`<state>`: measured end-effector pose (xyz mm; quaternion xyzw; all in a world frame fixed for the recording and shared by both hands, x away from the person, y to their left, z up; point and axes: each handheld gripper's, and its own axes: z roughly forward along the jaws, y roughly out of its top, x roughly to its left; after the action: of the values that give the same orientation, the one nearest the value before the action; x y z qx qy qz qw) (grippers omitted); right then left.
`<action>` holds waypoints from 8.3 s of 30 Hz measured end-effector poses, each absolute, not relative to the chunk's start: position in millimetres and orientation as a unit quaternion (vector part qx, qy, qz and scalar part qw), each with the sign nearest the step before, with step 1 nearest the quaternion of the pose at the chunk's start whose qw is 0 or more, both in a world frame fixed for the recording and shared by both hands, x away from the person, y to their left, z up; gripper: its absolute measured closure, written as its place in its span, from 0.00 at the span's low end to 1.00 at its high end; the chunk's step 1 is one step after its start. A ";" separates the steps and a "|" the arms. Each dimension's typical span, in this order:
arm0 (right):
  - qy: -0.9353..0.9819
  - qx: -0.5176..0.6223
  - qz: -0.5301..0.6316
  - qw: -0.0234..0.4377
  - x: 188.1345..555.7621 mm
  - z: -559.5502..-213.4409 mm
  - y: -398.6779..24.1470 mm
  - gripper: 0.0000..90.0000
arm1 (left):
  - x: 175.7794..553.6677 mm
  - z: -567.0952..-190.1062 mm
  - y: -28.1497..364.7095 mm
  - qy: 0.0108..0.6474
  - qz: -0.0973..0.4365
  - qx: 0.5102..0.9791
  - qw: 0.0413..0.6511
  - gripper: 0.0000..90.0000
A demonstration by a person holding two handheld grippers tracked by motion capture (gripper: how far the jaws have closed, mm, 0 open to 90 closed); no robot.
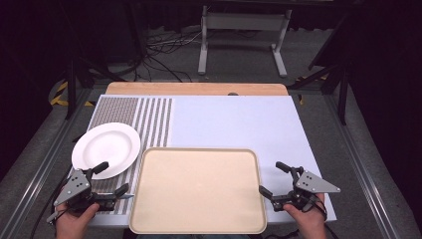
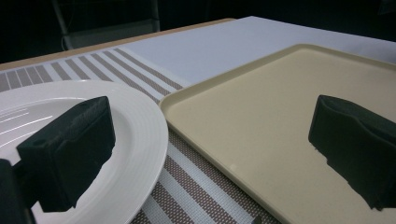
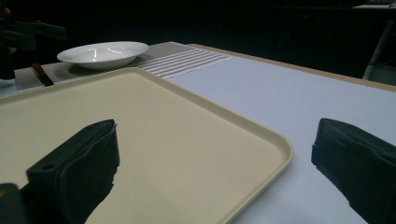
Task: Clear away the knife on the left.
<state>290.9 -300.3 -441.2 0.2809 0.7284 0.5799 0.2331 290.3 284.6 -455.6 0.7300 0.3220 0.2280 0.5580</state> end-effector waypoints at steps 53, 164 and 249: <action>0.733 0.276 0.580 0.224 289.7 -442.9 -299.1 0.03 | 290.9 -420.5 293.8 0.263 0.189 0.841 0.433 0.06; 0.748 0.261 0.575 0.202 289.8 -446.5 -294.5 0.04 | 344.1 -422.1 299.4 0.013 0.031 0.999 -0.019 0.86; 0.748 0.262 0.573 0.207 289.1 -444.8 -300.6 0.04 | 319.1 -366.5 181.0 0.346 -0.070 0.911 0.214 0.86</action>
<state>289.1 -300.6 -444.8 0.2624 0.7483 0.5731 0.2066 319.1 181.0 -366.5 0.9108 0.3464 -0.0696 0.2135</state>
